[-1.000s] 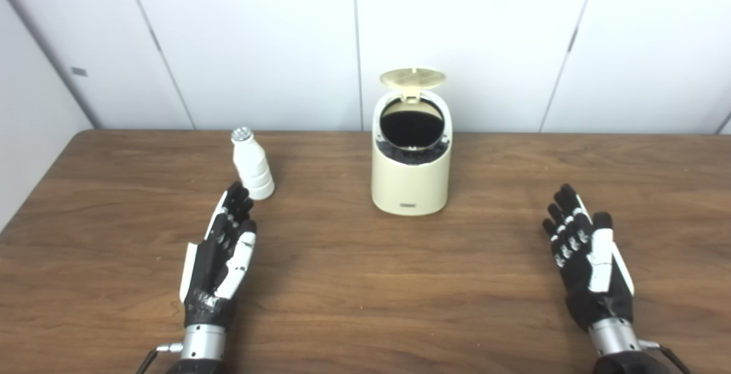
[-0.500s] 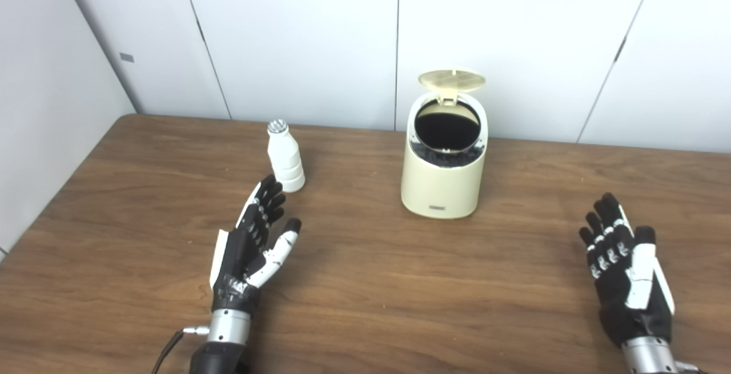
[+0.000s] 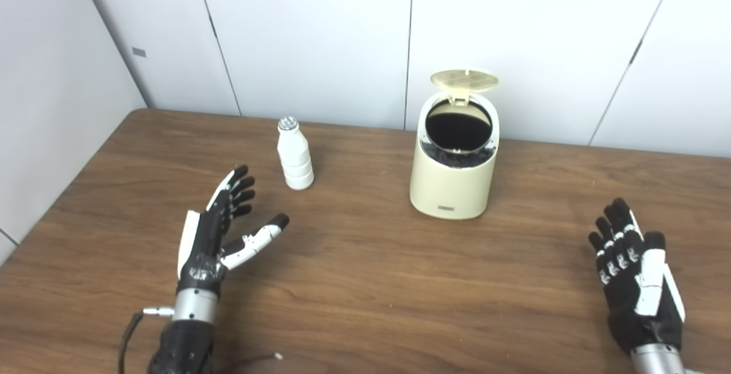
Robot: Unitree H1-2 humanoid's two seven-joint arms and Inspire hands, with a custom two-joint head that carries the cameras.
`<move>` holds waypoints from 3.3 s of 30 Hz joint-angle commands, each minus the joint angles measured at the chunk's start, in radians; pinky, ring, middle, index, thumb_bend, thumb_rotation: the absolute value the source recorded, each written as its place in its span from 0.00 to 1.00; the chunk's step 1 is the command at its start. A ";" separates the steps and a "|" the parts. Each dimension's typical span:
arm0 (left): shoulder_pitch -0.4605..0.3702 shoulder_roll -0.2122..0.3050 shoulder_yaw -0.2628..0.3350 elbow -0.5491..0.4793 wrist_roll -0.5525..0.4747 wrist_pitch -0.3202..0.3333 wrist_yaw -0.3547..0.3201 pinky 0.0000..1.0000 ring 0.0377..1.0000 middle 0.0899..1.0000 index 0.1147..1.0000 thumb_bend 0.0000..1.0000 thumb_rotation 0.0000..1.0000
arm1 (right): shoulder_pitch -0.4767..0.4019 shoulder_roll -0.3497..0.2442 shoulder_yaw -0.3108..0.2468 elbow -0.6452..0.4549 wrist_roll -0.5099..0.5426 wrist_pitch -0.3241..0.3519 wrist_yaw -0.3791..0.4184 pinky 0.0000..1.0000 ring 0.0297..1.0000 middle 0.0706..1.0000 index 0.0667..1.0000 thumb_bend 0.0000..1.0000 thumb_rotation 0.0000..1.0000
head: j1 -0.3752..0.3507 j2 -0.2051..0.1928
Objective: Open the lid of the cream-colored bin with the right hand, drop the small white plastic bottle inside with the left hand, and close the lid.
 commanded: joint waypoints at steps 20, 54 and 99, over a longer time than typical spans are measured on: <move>-0.293 0.212 -0.074 0.142 0.170 0.117 -0.057 0.76 0.82 0.82 0.89 0.91 0.26 | 0.004 0.008 0.019 -0.059 -0.018 0.017 -0.014 1.00 1.00 0.99 0.98 0.60 0.98 | -0.046 0.011; -0.457 0.280 -0.239 0.325 0.297 0.138 -0.158 0.71 0.81 0.79 0.79 0.91 0.28 | 0.006 0.023 0.026 -0.052 -0.013 0.016 -0.014 1.00 1.00 0.98 0.96 0.61 0.95 | -0.069 0.024; -0.412 0.121 -0.133 0.216 0.206 -0.074 0.031 0.33 0.36 0.38 0.47 0.51 0.00 | 0.003 0.025 0.023 -0.031 -0.037 -0.019 -0.034 1.00 1.00 0.96 0.94 0.59 0.95 | -0.120 0.021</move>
